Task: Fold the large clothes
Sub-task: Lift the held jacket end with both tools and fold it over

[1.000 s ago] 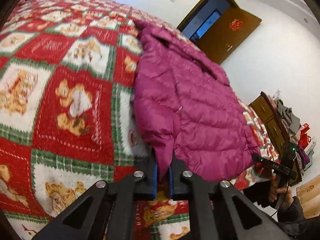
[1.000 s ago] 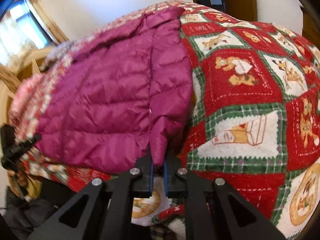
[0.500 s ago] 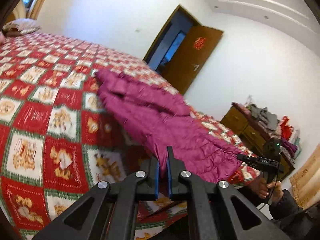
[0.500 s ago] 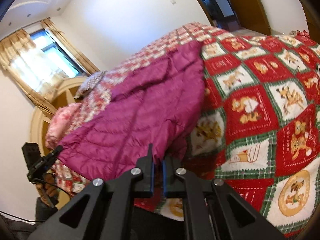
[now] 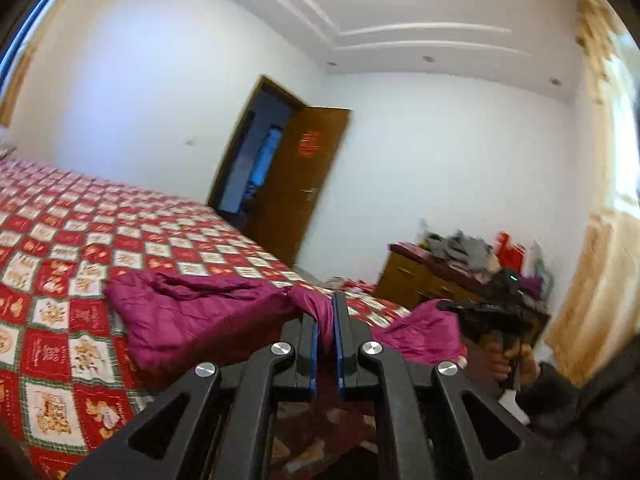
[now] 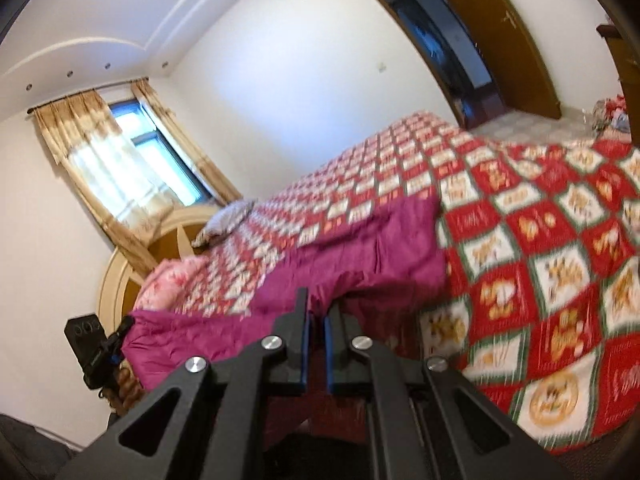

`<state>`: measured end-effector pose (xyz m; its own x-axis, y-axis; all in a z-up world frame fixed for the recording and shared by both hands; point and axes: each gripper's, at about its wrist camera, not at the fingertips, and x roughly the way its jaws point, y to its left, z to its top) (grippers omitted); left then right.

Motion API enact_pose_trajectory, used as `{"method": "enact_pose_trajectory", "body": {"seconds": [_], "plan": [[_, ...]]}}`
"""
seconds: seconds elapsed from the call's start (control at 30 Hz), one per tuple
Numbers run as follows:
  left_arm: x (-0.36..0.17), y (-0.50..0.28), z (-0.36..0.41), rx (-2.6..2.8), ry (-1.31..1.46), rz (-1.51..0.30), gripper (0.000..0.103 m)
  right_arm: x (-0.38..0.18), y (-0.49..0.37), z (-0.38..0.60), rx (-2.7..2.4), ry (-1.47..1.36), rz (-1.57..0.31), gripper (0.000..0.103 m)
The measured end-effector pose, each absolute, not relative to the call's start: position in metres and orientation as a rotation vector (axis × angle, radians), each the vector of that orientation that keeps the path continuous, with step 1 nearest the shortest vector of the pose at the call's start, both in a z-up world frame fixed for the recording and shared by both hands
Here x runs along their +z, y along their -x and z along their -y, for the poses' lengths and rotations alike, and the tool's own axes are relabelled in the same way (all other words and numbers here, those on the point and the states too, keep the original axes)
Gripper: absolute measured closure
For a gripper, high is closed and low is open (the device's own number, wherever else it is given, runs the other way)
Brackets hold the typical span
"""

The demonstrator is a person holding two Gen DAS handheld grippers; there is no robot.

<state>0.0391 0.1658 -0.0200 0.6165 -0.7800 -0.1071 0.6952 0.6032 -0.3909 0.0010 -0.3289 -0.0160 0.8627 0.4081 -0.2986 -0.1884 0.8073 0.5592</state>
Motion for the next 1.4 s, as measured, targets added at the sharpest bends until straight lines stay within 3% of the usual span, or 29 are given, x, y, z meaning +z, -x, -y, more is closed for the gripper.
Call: {"method": "enact_pose_trajectory", "body": {"seconds": [0.43, 0.8, 0.9, 1.07, 1.4], "plan": [[-0.007, -0.218, -0.156, -0.418, 0.328, -0.501, 0.097, 0.020, -0.212, 0.352, 0.132, -0.508, -0.396, 0.095], [-0.101, -0.369, -0.147, -0.232, 0.399, -0.774, 0.097, -0.064, -0.359, 0.342, -0.065, -0.402, -0.576, 0.095], [-0.120, -0.393, -0.143, -0.210, 0.408, -0.812, 0.097, -0.086, -0.380, 0.337, -0.111, -0.341, -0.584, 0.094], [-0.166, -0.416, -0.146, -0.208, 0.515, -0.905, 0.096, -0.126, -0.401, 0.342, -0.127, -0.357, -0.641, 0.083], [-0.194, -0.406, -0.171, -0.314, 0.741, -0.834, 0.094, -0.145, -0.406, 0.354, -0.090, -0.465, -0.677, 0.081]]}}
